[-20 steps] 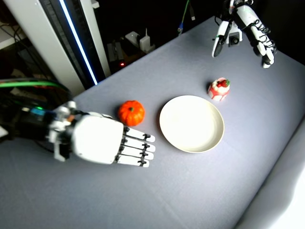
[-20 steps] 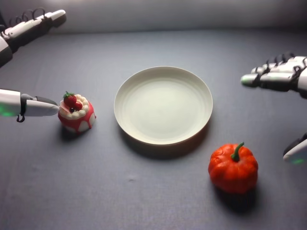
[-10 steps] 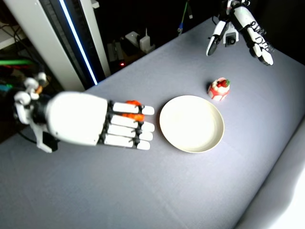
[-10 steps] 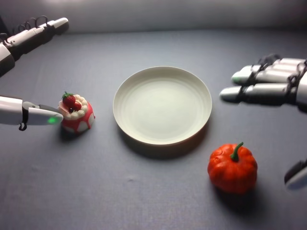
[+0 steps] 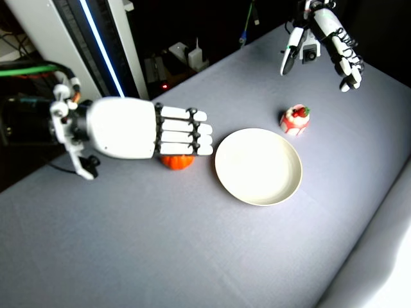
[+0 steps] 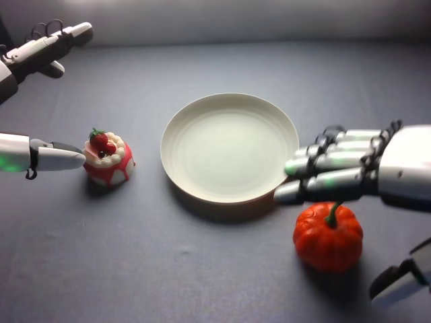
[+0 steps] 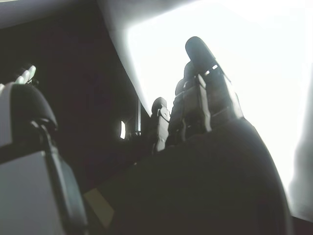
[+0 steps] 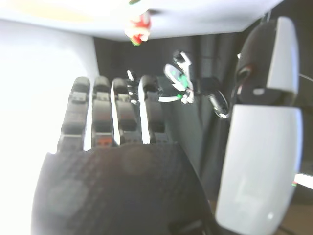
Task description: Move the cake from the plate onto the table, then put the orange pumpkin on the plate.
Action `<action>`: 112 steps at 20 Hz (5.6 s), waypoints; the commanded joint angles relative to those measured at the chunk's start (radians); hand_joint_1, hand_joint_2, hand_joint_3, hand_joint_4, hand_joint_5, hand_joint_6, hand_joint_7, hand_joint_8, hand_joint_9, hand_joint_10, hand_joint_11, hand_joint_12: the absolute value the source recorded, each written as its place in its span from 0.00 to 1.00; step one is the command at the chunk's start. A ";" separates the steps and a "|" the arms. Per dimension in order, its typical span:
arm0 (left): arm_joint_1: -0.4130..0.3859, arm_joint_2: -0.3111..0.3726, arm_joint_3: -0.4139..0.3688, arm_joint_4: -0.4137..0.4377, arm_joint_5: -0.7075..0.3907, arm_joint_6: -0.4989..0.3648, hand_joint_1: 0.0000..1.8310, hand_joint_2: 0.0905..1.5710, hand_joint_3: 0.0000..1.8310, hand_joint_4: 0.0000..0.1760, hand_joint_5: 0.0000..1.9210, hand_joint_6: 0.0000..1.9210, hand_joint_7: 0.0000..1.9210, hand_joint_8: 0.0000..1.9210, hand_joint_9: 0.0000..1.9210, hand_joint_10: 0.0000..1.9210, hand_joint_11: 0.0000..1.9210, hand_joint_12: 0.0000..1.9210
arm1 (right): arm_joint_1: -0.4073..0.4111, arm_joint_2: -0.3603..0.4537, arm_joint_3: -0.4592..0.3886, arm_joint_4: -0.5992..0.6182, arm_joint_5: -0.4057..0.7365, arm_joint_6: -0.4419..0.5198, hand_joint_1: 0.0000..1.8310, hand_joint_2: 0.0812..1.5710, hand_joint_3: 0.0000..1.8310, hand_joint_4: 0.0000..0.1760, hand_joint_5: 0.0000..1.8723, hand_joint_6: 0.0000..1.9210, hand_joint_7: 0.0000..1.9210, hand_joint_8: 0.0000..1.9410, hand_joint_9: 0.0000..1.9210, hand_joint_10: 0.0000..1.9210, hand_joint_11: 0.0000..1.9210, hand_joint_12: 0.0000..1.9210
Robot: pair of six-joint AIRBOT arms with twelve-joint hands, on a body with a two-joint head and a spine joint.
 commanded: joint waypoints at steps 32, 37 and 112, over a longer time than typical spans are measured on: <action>0.001 0.002 0.000 -0.044 -0.119 -0.003 0.50 0.49 0.00 1.00 0.00 0.00 0.00 0.00 0.09 0.00 0.00 0.22 | -0.012 -0.148 0.091 -0.158 -0.004 0.156 0.73 0.78 0.00 0.00 0.35 0.80 0.36 0.68 0.39 0.76 0.30 0.74; 0.005 0.002 0.000 -0.045 -0.120 -0.003 0.50 0.50 0.00 1.00 0.02 0.00 0.00 0.00 0.05 0.00 0.00 0.08 | -0.003 -0.135 0.083 -0.158 -0.003 0.155 0.73 0.78 0.00 0.00 0.35 0.81 0.37 0.67 0.38 0.75 0.30 0.72; 0.069 -0.027 0.005 -0.089 -0.166 -0.003 0.46 0.51 0.00 1.00 0.00 0.00 0.00 0.00 0.00 0.00 0.00 0.00 | 0.071 -0.077 0.132 0.176 -0.132 -0.216 0.43 0.52 0.00 0.00 0.14 0.00 0.16 0.00 0.16 0.01 0.00 0.58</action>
